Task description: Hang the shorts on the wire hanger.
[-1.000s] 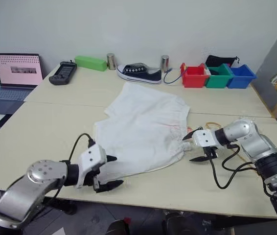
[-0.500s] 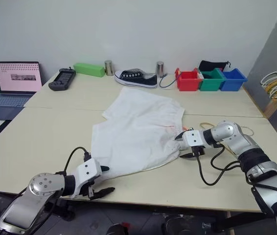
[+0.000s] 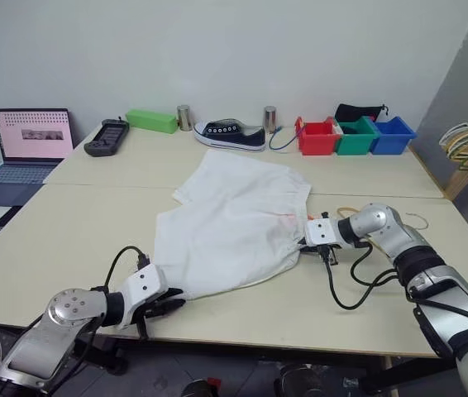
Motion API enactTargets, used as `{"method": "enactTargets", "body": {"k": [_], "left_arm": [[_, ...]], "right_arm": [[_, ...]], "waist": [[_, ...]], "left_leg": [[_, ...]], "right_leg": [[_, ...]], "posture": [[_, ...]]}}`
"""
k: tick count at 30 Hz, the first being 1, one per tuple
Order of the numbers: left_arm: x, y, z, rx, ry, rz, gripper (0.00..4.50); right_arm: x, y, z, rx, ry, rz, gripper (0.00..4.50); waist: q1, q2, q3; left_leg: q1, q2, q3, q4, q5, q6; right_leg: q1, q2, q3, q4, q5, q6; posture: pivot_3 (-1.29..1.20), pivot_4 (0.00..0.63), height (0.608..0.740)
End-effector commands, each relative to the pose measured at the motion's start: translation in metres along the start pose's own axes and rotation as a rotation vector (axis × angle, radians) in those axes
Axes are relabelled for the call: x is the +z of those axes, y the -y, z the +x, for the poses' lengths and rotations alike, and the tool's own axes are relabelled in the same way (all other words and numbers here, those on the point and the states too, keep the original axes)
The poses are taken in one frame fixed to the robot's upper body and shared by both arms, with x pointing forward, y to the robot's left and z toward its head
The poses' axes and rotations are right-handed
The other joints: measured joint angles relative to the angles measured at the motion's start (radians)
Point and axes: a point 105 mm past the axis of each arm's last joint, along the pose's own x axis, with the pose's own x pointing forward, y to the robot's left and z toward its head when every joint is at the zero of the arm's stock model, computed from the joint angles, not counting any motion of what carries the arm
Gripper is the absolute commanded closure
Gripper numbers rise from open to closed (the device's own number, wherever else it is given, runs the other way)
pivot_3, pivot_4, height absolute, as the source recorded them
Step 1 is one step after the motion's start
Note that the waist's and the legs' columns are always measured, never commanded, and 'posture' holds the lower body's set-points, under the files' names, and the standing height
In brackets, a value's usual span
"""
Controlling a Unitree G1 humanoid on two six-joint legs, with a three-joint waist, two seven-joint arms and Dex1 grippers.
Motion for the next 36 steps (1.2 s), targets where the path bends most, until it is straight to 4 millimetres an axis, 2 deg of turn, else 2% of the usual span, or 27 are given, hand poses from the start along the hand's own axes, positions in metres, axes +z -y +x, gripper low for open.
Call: {"method": "enactTargets", "body": {"k": [1,3,6,8,11,13,16,19,22,23,24,25,26,30,32,36], "left_arm": [[-0.009,-0.017,-0.008,0.059,-0.056,0.032,4.47],[-0.012,-0.022,-0.01,0.07,-0.068,0.043,4.47],[-0.015,-0.024,-0.016,0.049,-0.104,0.068,4.47],[-0.016,-0.021,-0.021,0.014,-0.117,0.089,4.47],[-0.019,-0.011,-0.033,-0.084,-0.159,0.111,4.47],[-0.02,-0.009,-0.037,-0.112,-0.179,0.118,4.47],[-0.022,-0.009,-0.04,-0.136,-0.202,0.117,4.47],[-0.024,-0.006,-0.043,-0.17,-0.222,0.11,4.47],[-0.026,-0.003,-0.046,-0.2,-0.237,0.105,4.47],[-0.026,-0.003,-0.046,-0.202,-0.24,0.107,4.49],[-0.026,-0.004,-0.046,-0.198,-0.239,0.112,4.26],[-0.025,-0.005,-0.046,-0.19,-0.235,0.114,4.03],[-0.023,-0.007,-0.046,-0.183,-0.225,0.113,3.98],[-0.013,-0.012,-0.048,-0.175,-0.2,0.119,2.92],[-0.004,-0.014,-0.052,-0.181,-0.193,0.13,2.52],[0.026,-0.004,-0.065,-0.259,-0.161,0.14,1.61]], "right_arm": [[0.008,0.012,-0.009,-0.034,0.023,-0.008,4.5],[0.008,0.009,-0.011,-0.022,0.027,0.0,4.5],[0.015,-0.006,-0.017,0.049,0.06,0.023,4.5],[0.022,-0.023,-0.024,0.114,0.075,0.027,4.5],[0.043,-0.066,-0.036,0.266,0.128,0.085,4.5],[0.056,-0.081,-0.038,0.308,0.154,0.133,4.5],[0.07,-0.093,-0.036,0.337,0.177,0.191,4.5],[0.074,-0.098,-0.035,0.353,0.175,0.219,4.5],[0.076,-0.101,-0.034,0.363,0.177,0.245,4.5],[0.077,-0.103,-0.035,0.372,0.18,0.252,4.23],[0.077,-0.104,-0.035,0.378,0.181,0.256,3.92],[0.078,-0.104,-0.035,0.38,0.181,0.259,3.86],[0.078,-0.105,-0.036,0.389,0.183,0.267,3.51],[0.079,-0.104,-0.044,0.399,0.19,0.272,2.4],[0.084,-0.099,-0.054,0.396,0.2,0.274,1.93],[0.102,-0.082,-0.078,0.348,0.25,0.328,0.89]], "waist": [[0.0,0.0,0.0],[0.0,0.0,0.0],[0.003,0.0,0.0],[0.009,0.0,0.0],[0.013,0.0,-0.001],[0.012,0.001,-0.002],[0.007,0.001,-0.001],[0.009,0.001,-0.001],[0.011,0.001,-0.001],[0.01,0.001,-0.001],[0.01,0.001,-0.001],[0.01,0.001,-0.001],[0.01,0.001,-0.001],[0.012,0.001,-0.001],[0.012,0.001,0.0],[0.012,-0.002,0.004]], "left_leg": [[0.0,0.0,0.0,0.0,0.0,0.0],[0.0,0.0,0.0,0.0,0.0,0.0],[-0.001,0.0,0.0,0.0,0.0,0.0],[-0.002,0.0,-0.001,0.0,0.0,0.0],[-0.004,0.001,-0.001,-0.002,0.0,0.0],[-0.005,0.005,-0.001,-0.002,-0.001,-0.001],[-0.006,0.003,0.001,-0.004,-0.002,-0.002],[-0.005,0.003,0.002,-0.004,-0.002,-0.002],[-0.004,0.011,0.004,-0.004,-0.002,-0.002],[-0.004,0.012,0.006,-0.004,-0.002,-0.002],[-0.004,0.012,0.007,-0.004,-0.002,-0.002],[-0.004,0.012,0.007,-0.004,-0.002,-0.002],[-0.004,0.013,0.008,-0.004,-0.002,-0.003],[-0.004,0.014,0.008,-0.004,-0.003,-0.004],[-0.004,0.014,0.008,-0.004,-0.003,-0.004],[-0.006,0.015,0.008,-0.004,-0.003,-0.004]], "right_leg": [[0.0,0.0,0.0,0.0,0.0,0.0],[0.0,0.0,0.0,0.0,0.0,0.0],[-0.001,0.0,0.0,0.0,0.0,0.0],[-0.001,0.0,-0.001,0.0,-0.001,-0.001],[-0.002,0.0,0.0,0.0,-0.002,-0.002],[-0.005,-0.001,0.0,0.0,-0.004,-0.005],[-0.004,-0.001,0.002,0.0,-0.005,-0.005],[-0.007,0.0,0.0,-0.001,-0.008,-0.003],[-0.007,0.0,0.0,-0.001,-0.011,-0.008],[-0.007,0.0,0.0,-0.001,-0.012,-0.008],[-0.007,0.0,0.0,-0.002,-0.012,-0.008],[-0.007,0.0,0.0,-0.002,-0.012,-0.008],[-0.007,0.0,0.0,-0.002,-0.011,-0.007],[-0.007,0.001,0.0,-0.003,-0.009,-0.004],[-0.007,0.001,0.0,-0.003,-0.009,-0.004],[-0.008,0.001,0.0,-0.004,-0.009,-0.004]], "posture": [[-0.13,0.022,0.74],[-0.13,0.022,0.74],[-0.13,0.026,0.74],[-0.13,0.026,0.74],[-0.14,0.031,0.74],[-0.14,0.032,0.74],[-0.14,0.036,0.74],[-0.15,0.037,0.74],[-0.15,0.04,0.74],[-0.15,0.04,0.74],[-0.15,0.04,0.74],[-0.15,0.04,0.74],[-0.15,0.04,0.74],[-0.15,0.04,0.74],[-0.15,0.04,0.74],[-0.16,0.045,0.74]]}}
